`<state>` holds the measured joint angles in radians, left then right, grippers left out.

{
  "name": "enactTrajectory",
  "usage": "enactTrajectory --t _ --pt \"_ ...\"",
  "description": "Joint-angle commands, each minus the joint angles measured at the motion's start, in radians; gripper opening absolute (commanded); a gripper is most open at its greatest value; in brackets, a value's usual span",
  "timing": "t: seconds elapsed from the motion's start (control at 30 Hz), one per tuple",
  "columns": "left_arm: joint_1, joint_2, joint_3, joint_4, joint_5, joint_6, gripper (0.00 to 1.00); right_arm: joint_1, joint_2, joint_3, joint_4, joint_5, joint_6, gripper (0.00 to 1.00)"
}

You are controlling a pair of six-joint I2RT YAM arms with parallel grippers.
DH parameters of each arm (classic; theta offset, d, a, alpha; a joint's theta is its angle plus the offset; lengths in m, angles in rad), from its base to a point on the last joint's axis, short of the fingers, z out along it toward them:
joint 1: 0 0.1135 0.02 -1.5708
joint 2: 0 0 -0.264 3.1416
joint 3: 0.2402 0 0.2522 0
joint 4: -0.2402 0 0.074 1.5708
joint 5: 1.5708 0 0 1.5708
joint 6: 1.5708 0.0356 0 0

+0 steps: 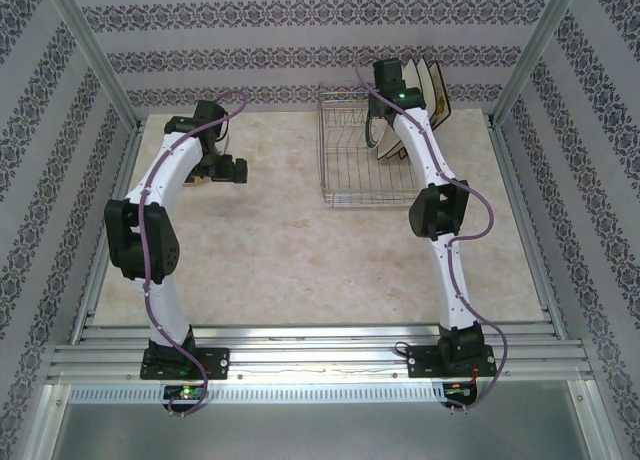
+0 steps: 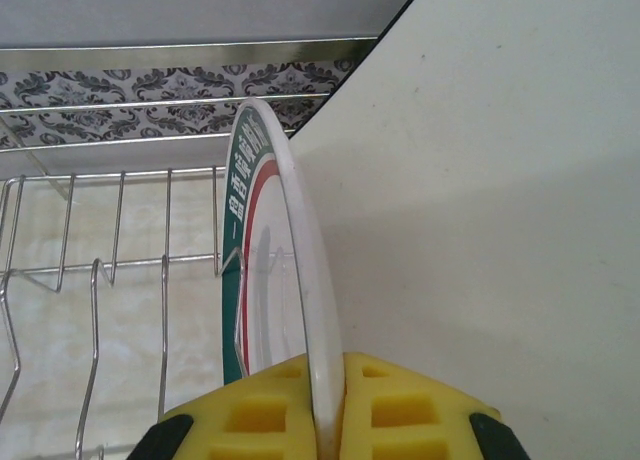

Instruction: Unload the plates from the dish rack

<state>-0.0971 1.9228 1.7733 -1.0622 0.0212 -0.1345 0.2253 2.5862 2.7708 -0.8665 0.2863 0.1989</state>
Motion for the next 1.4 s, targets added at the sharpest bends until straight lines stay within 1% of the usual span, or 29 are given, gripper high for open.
enactTrajectory --t 0.0,0.27,0.37,0.47,0.53,0.63,0.67,0.77,0.83,0.9,1.0,1.13,1.23,1.37 --pt "-0.007 0.022 -0.011 0.001 -0.021 -0.002 1.00 0.026 -0.141 0.000 0.003 -0.010 -0.032 0.00" --pt "-0.007 0.036 -0.004 0.008 -0.013 -0.005 1.00 0.037 -0.264 -0.044 -0.060 0.045 -0.086 0.00" --pt "-0.007 0.036 -0.006 0.011 -0.020 -0.009 1.00 0.039 -0.308 -0.058 -0.095 0.034 -0.075 0.00" --pt "-0.007 0.035 -0.015 0.025 -0.013 -0.014 1.00 0.039 -0.348 -0.075 -0.127 -0.008 -0.062 0.00" --pt "-0.007 0.035 -0.017 0.031 -0.005 -0.014 1.00 0.038 -0.387 -0.122 -0.125 -0.058 -0.048 0.00" --pt "-0.006 0.034 -0.018 0.034 0.002 -0.015 1.00 0.029 -0.483 -0.260 -0.088 -0.195 -0.011 0.00" --pt "-0.007 0.031 -0.021 0.035 0.003 -0.014 1.00 0.024 -0.517 -0.322 -0.058 -0.245 0.003 0.00" --pt "-0.007 0.019 -0.039 0.051 0.011 -0.013 1.00 0.004 -0.660 -0.583 0.102 -0.419 0.051 0.00" --pt "-0.007 0.011 -0.053 0.067 0.026 -0.013 1.00 -0.020 -0.751 -0.766 0.234 -0.570 0.104 0.00" --pt "-0.007 0.011 -0.055 0.075 0.039 -0.013 0.99 -0.046 -0.814 -0.908 0.338 -0.697 0.161 0.00" --pt "-0.007 0.014 -0.057 0.084 0.056 -0.013 1.00 -0.072 -0.887 -1.098 0.492 -0.849 0.223 0.00" --pt "-0.007 0.014 -0.072 0.112 0.094 -0.014 1.00 -0.096 -0.937 -1.321 0.766 -1.044 0.355 0.00" --pt "-0.007 0.010 -0.082 0.137 0.140 -0.016 1.00 -0.099 -0.929 -1.409 0.906 -1.124 0.421 0.00" --pt "-0.006 -0.006 -0.105 0.178 0.193 -0.019 1.00 -0.099 -0.894 -1.493 1.085 -1.187 0.522 0.00"
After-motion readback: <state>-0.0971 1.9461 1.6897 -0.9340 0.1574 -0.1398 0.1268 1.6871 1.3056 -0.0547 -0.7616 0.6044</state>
